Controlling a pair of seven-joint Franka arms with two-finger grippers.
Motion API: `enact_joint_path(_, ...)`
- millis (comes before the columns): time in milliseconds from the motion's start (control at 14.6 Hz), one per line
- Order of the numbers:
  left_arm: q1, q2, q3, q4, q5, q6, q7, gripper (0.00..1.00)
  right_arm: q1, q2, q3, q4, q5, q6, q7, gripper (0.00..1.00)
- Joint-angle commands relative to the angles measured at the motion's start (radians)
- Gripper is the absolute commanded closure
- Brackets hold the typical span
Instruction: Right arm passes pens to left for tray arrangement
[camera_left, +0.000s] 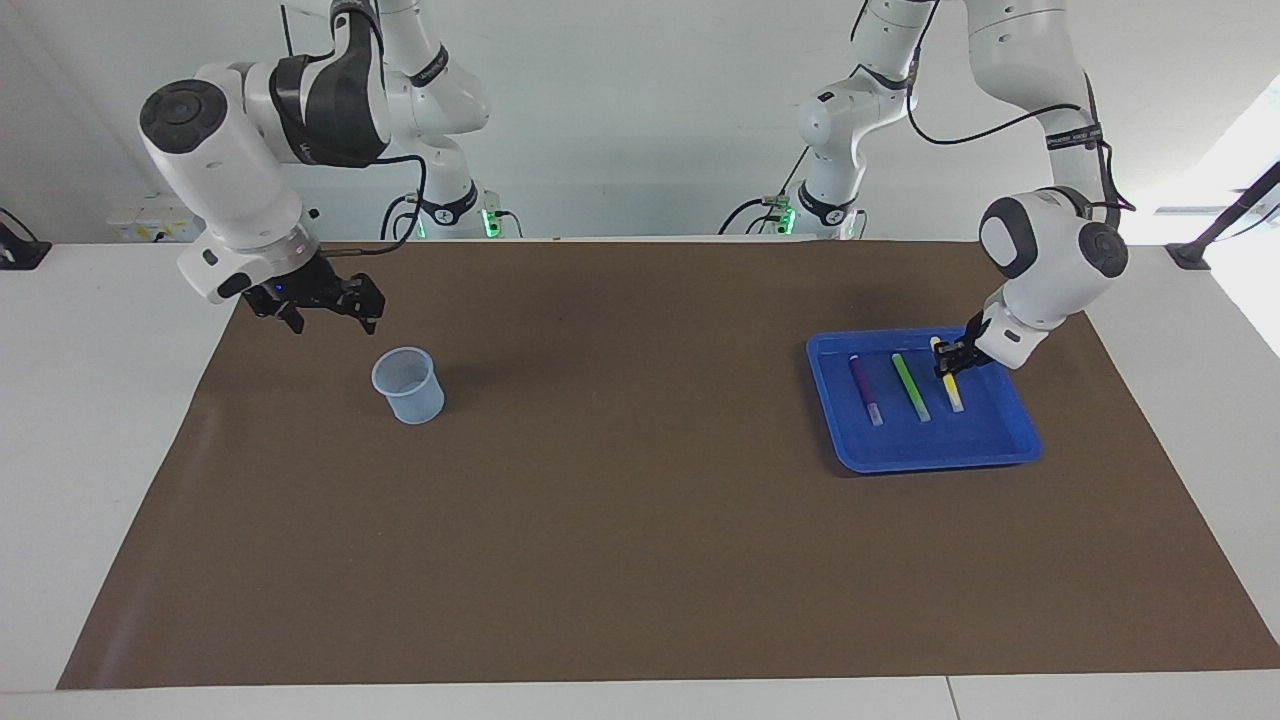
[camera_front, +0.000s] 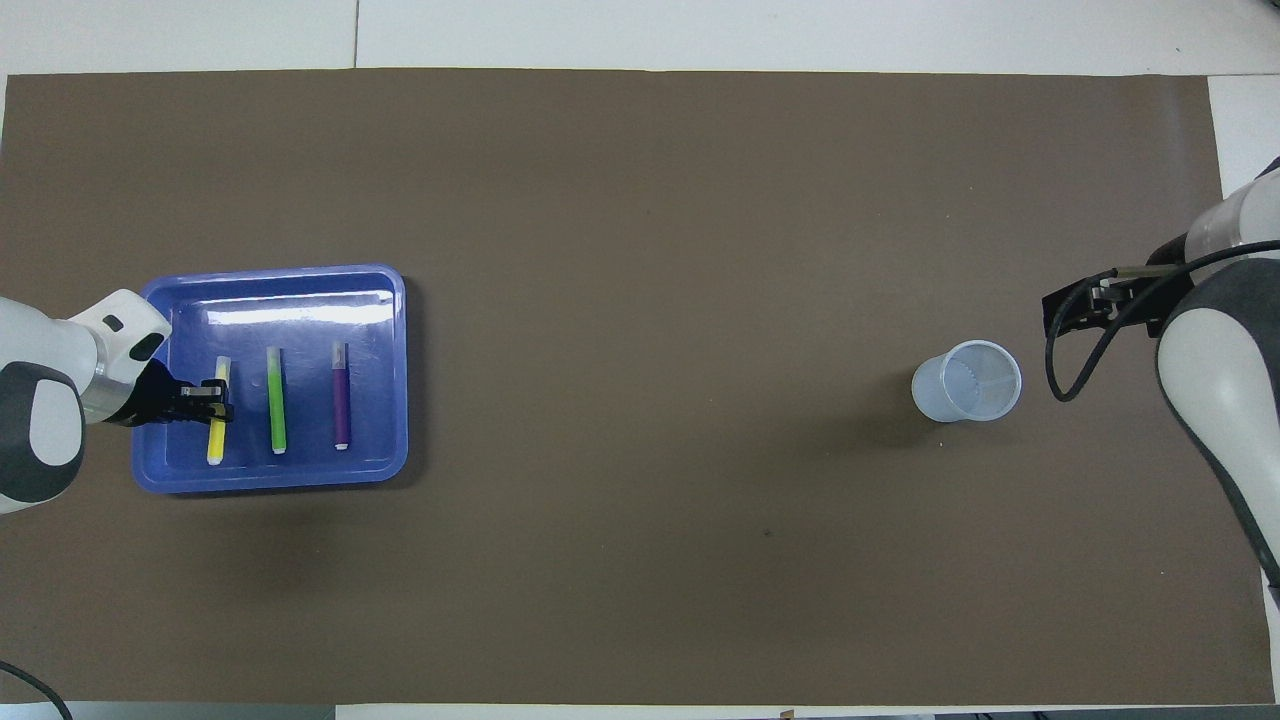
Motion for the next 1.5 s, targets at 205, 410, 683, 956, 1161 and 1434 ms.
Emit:
enact_joint_path(205, 0.012, -0.013, -0.006, -0.013, 0.021, 0.008, 0.005, 0.00, -0.022, -0.004, 0.015, 0.031, 0.001, 0.018, -0.026, 0.00)
enact_joint_path(410, 0.005, -0.011, -0.006, 0.042, 0.021, -0.061, 0.000, 0.00, -0.034, -0.018, 0.013, 0.030, 0.004, 0.001, -0.030, 0.00)
enact_joint_path(683, -0.029, -0.014, -0.013, 0.189, 0.021, -0.263, -0.021, 0.00, -0.058, -0.061, 0.013, 0.030, 0.050, -0.034, -0.029, 0.00)
enact_joint_path(956, -0.118, -0.033, -0.012, 0.396, 0.021, -0.554, -0.139, 0.00, -0.067, -0.090, 0.007, 0.068, 0.043, -0.125, -0.032, 0.00)
enact_joint_path(1161, -0.124, -0.137, -0.013, 0.433, 0.020, -0.644, -0.132, 0.00, -0.068, -0.084, 0.005, 0.114, 0.030, -0.199, -0.030, 0.00)
enact_joint_path(1434, -0.257, -0.223, 0.055, 0.448, 0.026, -0.704, -0.126, 0.00, -0.068, -0.084, 0.005, 0.113, 0.031, -0.199, -0.032, 0.00)
